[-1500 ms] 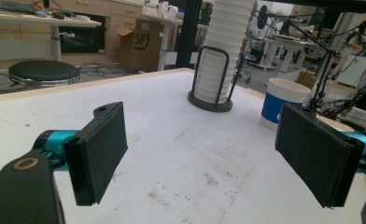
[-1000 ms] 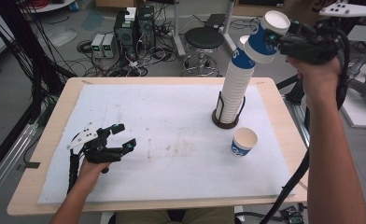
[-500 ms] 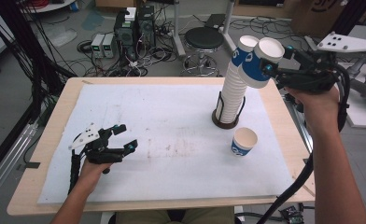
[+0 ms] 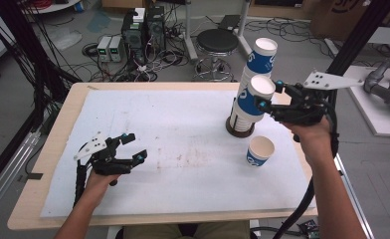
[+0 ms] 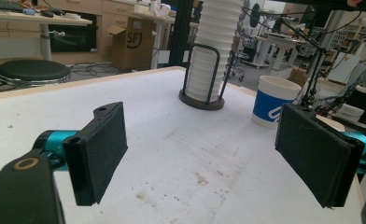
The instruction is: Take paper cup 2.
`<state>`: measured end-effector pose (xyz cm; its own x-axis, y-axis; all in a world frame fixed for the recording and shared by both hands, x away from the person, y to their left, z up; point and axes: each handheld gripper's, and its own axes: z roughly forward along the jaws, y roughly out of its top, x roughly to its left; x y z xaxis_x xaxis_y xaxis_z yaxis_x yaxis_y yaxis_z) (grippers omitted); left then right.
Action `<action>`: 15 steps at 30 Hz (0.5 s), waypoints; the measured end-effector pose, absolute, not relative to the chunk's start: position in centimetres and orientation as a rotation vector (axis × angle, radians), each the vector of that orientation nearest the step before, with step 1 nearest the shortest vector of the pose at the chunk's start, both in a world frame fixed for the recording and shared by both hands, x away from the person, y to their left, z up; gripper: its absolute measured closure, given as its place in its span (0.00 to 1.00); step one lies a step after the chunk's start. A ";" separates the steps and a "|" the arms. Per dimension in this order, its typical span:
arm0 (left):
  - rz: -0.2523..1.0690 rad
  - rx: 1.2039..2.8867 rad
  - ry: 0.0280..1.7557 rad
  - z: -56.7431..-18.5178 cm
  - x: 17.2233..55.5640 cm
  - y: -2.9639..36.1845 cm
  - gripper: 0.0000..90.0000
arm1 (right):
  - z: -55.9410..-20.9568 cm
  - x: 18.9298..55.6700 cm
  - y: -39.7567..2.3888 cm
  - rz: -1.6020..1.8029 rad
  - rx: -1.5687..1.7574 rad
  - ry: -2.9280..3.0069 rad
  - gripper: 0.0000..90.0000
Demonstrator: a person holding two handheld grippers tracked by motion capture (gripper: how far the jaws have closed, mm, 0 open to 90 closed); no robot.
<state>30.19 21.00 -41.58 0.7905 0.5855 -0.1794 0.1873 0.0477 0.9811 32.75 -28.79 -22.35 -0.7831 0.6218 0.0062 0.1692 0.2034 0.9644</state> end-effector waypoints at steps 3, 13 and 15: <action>0.335 1.526 0.645 -41.6 30.2 21.0 0.19 | -23.9 32.7 -27.8 1.615 0.723 2.126 0.34; 0.328 1.530 0.627 -41.6 30.1 20.8 0.18 | -28.1 32.5 -24.5 1.589 0.667 2.205 0.34; 0.328 1.534 0.623 -41.6 30.1 20.8 0.18 | -28.8 32.4 -23.8 1.573 0.656 2.221 0.34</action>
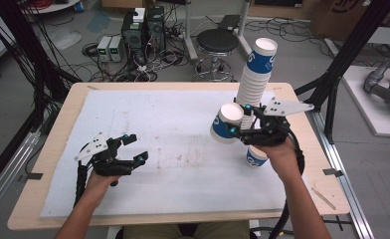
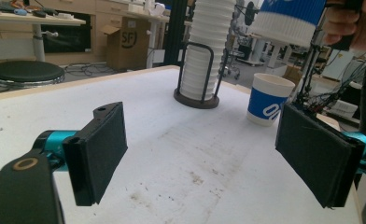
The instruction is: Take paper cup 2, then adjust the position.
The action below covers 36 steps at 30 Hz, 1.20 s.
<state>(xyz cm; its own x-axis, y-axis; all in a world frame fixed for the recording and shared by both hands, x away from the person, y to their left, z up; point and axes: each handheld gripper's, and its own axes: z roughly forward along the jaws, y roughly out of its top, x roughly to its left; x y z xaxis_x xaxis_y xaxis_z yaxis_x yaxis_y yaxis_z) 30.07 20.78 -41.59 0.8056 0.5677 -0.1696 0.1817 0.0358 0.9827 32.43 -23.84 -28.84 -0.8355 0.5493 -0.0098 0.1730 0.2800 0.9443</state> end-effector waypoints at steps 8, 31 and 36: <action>0.333 1.541 0.617 -41.5 29.9 20.7 0.18 | -30.9 32.5 -22.6 1.578 0.640 2.245 0.34; 0.330 1.561 0.612 -41.7 29.7 20.2 0.18 | -32.2 32.0 -22.1 1.625 0.613 2.251 0.34; 0.332 1.555 0.612 -41.7 29.6 20.3 0.18 | -32.1 31.9 -22.0 1.625 0.615 2.251 0.34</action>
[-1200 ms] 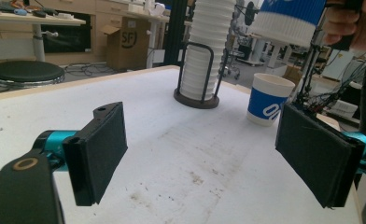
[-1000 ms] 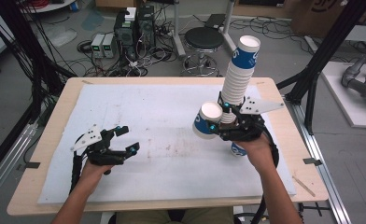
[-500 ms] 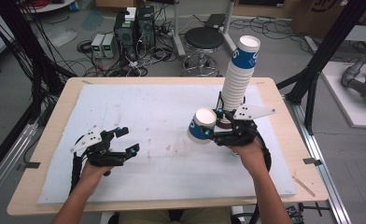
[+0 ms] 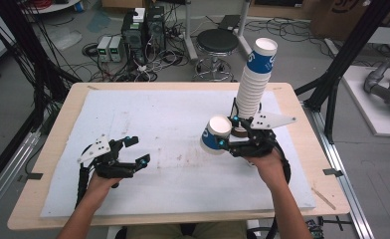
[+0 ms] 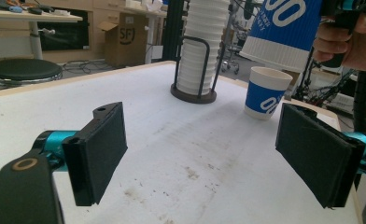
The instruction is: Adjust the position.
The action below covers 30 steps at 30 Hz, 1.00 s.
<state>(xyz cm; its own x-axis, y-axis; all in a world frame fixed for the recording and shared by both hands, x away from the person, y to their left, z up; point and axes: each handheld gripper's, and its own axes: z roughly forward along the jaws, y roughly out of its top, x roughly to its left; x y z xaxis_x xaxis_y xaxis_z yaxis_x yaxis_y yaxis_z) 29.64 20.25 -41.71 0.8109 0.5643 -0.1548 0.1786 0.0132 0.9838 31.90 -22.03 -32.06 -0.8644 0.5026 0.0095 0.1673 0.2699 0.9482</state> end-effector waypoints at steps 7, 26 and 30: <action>0.308 1.564 0.589 -41.7 29.6 20.0 0.19 | -32.2 32.0 -21.4 1.625 0.607 2.269 0.34; 0.233 1.619 0.435 -40.8 28.7 17.3 0.17 | -33.6 31.7 -18.6 1.680 0.522 2.355 0.34; 0.227 1.631 0.415 -40.8 28.6 16.7 0.17 | -34.2 31.5 -18.0 1.699 0.514 2.383 0.34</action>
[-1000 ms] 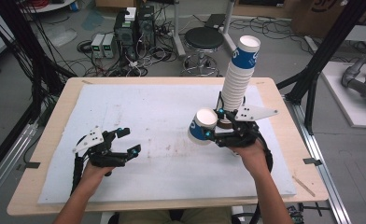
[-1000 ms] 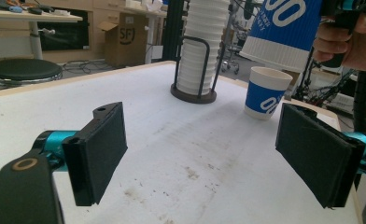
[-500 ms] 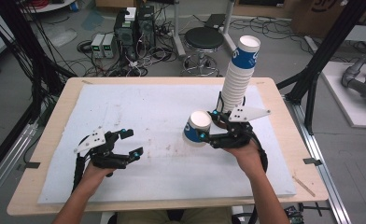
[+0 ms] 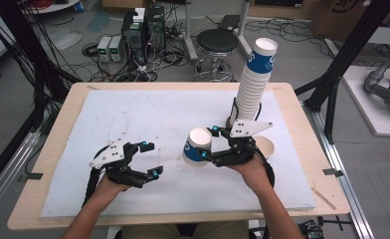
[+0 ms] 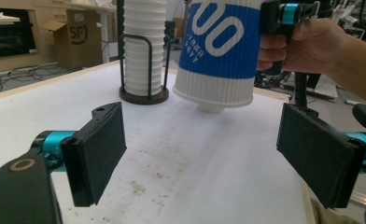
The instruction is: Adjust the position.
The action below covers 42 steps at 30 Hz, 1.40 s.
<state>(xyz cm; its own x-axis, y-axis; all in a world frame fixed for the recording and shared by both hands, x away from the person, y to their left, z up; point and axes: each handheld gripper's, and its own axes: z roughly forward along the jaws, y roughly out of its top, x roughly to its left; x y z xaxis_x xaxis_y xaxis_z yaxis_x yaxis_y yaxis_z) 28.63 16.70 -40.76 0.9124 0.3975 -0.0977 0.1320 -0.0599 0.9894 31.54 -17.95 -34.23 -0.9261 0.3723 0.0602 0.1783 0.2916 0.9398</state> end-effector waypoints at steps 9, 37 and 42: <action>0.212 1.657 0.381 -40.8 28.6 15.6 0.17 | -34.4 31.0 -16.9 1.723 0.472 2.412 0.34; 0.160 1.706 0.285 -40.9 29.3 12.2 0.16 | -34.9 30.3 -14.9 1.757 0.386 2.473 0.34; 0.147 1.711 0.293 -41.0 29.3 11.9 0.16 | -34.9 30.2 -14.7 1.774 0.383 2.477 0.34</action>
<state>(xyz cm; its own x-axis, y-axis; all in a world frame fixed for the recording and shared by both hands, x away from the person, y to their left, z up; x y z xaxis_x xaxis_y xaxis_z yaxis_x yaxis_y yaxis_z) 29.34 11.87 -41.03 0.9584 0.2770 -0.0686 0.1103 -0.1378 0.9843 30.24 -14.68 -34.90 -0.9665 0.2417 0.0868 0.1599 0.3023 0.9397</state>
